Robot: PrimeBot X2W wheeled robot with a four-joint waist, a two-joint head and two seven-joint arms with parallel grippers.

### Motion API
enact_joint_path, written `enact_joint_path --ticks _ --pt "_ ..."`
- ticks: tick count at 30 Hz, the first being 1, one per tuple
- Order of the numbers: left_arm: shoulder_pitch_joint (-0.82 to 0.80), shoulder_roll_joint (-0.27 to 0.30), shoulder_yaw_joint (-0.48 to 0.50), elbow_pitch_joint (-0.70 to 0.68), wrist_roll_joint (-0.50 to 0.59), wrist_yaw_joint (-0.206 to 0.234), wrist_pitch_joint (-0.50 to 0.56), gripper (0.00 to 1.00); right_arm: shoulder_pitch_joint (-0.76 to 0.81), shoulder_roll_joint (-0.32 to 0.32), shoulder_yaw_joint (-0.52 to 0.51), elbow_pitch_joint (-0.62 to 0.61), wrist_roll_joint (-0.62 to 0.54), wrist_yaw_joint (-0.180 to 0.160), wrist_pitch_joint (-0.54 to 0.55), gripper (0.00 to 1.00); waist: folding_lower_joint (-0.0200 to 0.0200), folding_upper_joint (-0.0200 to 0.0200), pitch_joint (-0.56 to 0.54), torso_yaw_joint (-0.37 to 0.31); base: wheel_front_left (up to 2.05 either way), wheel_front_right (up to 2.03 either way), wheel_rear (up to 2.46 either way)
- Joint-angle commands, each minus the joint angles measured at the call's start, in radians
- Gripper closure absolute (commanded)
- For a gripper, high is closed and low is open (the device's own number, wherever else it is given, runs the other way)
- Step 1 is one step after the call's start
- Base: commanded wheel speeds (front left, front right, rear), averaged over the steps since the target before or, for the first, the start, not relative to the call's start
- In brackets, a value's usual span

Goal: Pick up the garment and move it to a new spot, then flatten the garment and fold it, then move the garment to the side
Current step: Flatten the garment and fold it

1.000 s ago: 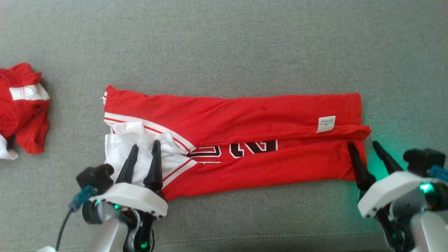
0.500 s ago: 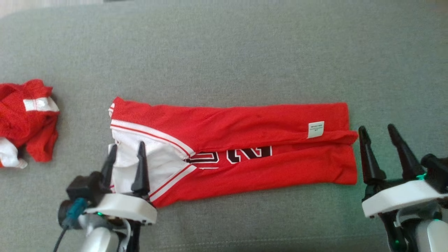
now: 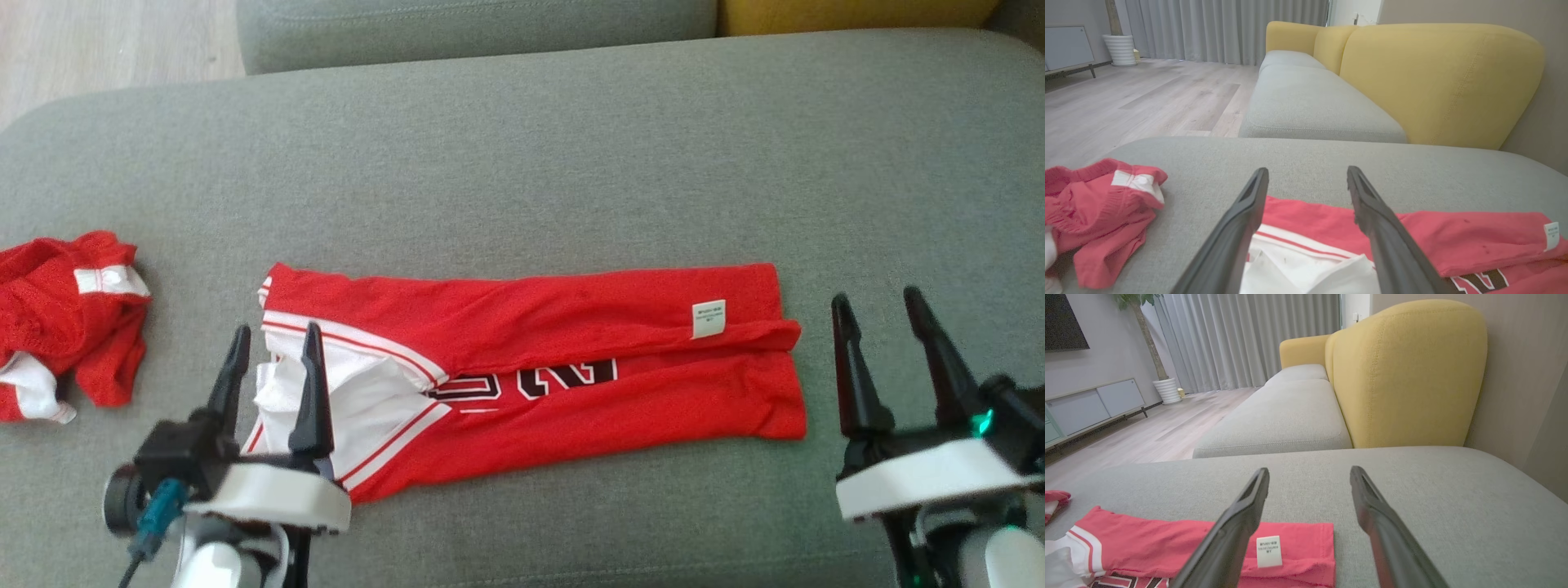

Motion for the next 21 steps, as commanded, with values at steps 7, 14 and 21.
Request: enact_joint_path --ticks 7,14,21 --pt "0.007 0.021 0.024 -0.029 0.005 0.010 0.016 0.00 0.013 0.006 0.025 -0.028 0.002 0.008 0.001 0.00 0.0001 -0.0001 -0.012 -0.004 0.00 0.00 0.00" --pt "-0.003 0.024 0.016 -0.020 0.002 0.009 0.019 0.00 0.004 0.003 0.024 -0.022 -0.001 0.008 0.007 0.00 0.0001 -0.0001 -0.008 0.006 0.00 0.00 0.00" --pt "-0.017 0.017 0.007 -0.009 -0.004 0.004 0.016 0.00 -0.003 0.003 0.018 -0.007 0.013 0.008 0.007 0.00 0.0001 -0.0001 0.001 0.019 0.00 0.00 0.00"
